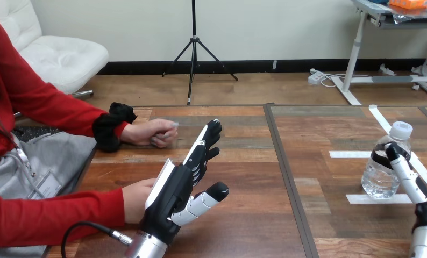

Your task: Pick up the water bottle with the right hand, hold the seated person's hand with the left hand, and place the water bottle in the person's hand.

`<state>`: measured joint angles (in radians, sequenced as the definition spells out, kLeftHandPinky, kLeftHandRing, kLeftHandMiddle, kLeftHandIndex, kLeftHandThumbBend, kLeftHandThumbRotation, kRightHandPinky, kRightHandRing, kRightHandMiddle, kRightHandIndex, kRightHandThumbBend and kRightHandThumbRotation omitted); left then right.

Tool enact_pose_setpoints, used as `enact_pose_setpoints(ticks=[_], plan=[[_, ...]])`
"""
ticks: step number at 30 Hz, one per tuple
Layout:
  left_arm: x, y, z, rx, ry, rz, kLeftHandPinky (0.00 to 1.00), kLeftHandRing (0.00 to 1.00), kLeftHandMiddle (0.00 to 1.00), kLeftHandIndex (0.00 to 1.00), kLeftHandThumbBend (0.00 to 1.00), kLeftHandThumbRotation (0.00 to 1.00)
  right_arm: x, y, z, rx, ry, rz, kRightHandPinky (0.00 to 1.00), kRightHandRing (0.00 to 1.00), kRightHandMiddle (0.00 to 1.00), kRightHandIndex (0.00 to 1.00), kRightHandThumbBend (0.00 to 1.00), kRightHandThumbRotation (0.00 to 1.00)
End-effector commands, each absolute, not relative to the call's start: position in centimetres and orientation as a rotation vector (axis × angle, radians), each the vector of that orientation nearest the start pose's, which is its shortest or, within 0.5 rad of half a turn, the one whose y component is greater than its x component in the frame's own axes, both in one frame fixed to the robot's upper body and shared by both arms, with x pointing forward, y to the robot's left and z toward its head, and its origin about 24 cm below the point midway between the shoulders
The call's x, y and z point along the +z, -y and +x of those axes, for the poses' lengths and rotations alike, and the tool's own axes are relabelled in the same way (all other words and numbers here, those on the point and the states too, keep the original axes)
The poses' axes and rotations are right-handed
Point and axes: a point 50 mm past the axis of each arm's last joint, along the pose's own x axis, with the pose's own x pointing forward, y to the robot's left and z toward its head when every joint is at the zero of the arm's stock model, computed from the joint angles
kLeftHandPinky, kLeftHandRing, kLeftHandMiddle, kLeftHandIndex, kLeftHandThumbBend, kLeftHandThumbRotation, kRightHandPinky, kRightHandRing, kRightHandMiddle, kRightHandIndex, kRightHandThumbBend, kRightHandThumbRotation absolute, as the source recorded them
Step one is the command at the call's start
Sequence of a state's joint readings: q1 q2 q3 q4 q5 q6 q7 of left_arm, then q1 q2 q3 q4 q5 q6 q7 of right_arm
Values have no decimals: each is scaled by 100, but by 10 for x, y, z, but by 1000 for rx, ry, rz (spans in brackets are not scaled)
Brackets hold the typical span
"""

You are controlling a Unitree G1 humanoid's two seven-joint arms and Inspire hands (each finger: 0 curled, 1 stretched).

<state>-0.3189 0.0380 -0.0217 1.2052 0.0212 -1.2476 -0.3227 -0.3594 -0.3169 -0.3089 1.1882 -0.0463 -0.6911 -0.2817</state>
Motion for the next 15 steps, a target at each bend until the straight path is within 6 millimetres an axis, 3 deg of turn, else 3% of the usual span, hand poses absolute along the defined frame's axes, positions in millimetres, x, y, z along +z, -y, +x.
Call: enact_pose_setpoints(ticks=[1, 15], plan=[[-4, -123, 251, -430, 420, 105, 94, 99, 100, 100, 100, 83, 4, 293, 283, -544, 0, -223, 99, 99, 99, 100, 100, 64], [-4, -126, 252, -431, 423, 98, 94, 99, 100, 100, 100, 83, -1, 294, 286, -546, -75, -256, 95, 97, 98, 100, 100, 66]])
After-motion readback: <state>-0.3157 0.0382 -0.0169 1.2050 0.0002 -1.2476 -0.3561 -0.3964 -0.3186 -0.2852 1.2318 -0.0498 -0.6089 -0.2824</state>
